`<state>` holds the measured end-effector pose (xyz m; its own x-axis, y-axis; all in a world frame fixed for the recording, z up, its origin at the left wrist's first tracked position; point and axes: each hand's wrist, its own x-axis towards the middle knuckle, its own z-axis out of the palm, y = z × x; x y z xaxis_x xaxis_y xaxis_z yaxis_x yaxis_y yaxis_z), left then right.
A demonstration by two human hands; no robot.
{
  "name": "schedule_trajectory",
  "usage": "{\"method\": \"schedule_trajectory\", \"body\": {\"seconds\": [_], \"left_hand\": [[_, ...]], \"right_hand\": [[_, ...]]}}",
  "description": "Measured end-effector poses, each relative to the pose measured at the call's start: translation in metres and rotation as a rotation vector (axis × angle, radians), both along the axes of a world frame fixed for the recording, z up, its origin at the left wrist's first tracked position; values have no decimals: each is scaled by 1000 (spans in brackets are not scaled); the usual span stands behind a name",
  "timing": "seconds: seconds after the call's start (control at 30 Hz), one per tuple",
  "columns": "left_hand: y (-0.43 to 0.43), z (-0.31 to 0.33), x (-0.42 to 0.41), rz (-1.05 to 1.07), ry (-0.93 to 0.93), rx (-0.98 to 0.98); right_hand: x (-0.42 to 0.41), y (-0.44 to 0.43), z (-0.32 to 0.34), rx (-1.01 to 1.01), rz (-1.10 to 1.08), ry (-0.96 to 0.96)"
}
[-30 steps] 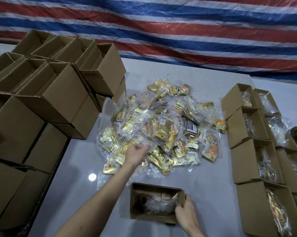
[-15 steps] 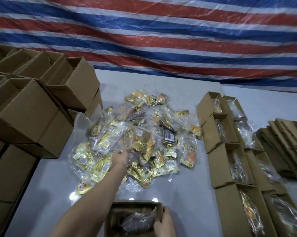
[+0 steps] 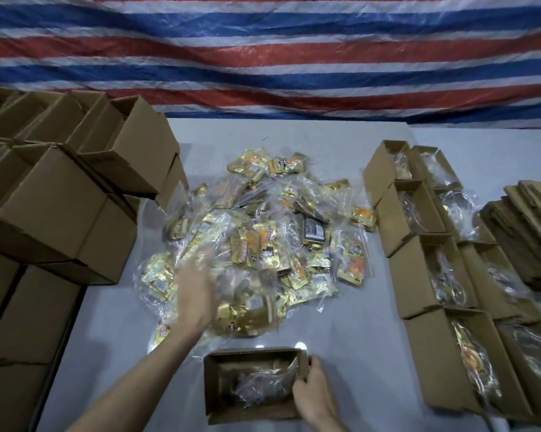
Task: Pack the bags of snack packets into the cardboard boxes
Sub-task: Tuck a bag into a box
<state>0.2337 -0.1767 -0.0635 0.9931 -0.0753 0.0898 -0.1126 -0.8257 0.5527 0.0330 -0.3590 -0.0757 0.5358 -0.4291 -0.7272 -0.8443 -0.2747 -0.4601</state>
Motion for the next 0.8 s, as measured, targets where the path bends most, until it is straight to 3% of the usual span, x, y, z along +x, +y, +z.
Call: {"method": "schedule_trajectory", "body": {"seconds": [0.07,0.1,0.13,0.3,0.43,0.6,0.7,0.8], "left_hand": [[-19,-9,-3,-731,29,403],[-26,-19,-5,-919,102,577],[-32,-26,-6,-977,150,673],[-63,-51,-15,-931,97,769],[-88,-60,-27,-718,290,619],[-94,-51,-26,-535,340,737],[-85,-37,-27,-547,374,553],[-64,-13,-31,-507,607,221]], "right_hand": [[0,0,1,0,8,-9],[0,0,2,2,12,-10],[0,0,3,0,19,-10],[-4,2,5,3,21,-30],[-6,3,6,-5,16,-27],[-7,3,6,-35,-1,-20],[-10,5,9,-66,3,-15],[-12,8,11,-90,9,-13]]}}
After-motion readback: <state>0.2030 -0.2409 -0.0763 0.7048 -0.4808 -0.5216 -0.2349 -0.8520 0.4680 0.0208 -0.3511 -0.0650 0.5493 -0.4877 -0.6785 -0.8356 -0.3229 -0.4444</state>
